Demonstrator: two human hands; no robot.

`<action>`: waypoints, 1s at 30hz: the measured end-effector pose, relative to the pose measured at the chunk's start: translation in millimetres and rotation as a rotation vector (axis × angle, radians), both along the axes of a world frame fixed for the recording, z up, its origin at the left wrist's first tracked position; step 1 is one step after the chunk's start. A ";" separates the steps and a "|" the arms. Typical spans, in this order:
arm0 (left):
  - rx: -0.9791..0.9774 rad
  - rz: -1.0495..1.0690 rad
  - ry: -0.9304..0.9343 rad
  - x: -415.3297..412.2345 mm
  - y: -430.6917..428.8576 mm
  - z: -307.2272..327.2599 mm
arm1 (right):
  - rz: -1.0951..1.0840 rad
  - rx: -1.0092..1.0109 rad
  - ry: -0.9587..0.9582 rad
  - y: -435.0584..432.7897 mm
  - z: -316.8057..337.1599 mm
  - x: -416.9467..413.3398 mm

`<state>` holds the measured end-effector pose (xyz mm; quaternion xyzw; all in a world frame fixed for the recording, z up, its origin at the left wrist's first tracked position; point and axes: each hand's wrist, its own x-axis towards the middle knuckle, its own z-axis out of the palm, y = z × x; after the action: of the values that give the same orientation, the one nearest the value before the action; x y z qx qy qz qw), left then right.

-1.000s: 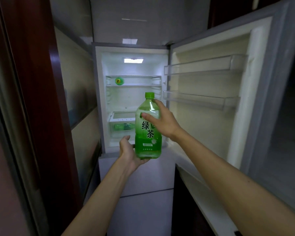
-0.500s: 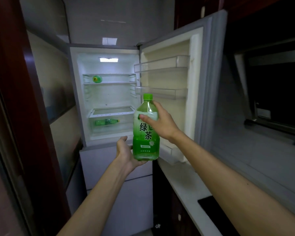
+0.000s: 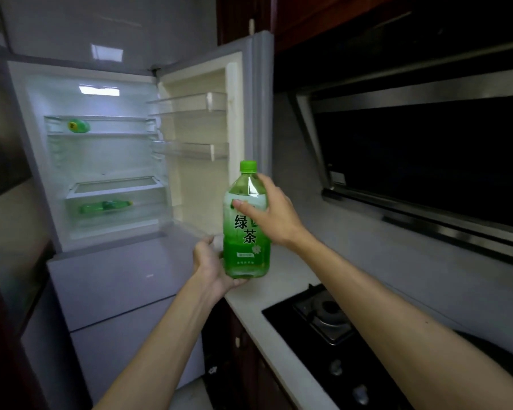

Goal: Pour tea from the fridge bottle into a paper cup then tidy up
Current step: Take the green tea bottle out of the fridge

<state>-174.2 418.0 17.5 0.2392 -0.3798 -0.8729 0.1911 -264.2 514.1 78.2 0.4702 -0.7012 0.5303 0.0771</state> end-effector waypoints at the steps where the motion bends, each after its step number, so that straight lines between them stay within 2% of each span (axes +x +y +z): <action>1: 0.002 -0.027 0.005 -5.4 8.7 -0.4 | -0.024 -0.001 -0.002 12.3 -0.7 -3.5; 10: 0.008 -0.265 0.003 -56.1 107.0 -2.3 | -0.249 0.042 -0.003 126.2 -1.3 -30.5; 19: 0.068 -0.590 0.002 -111.0 192.1 -7.0 | -0.534 0.084 -0.020 231.0 -2.2 -44.6; 30: 0.067 -0.900 -0.042 -124.9 282.9 -19.8 | -0.900 0.073 -0.085 321.1 -18.8 -19.3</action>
<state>-299.1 700.8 -2.2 0.0741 -0.4214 -0.8759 -0.2233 -283.5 835.2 59.4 0.0986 -0.8568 0.4376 0.2543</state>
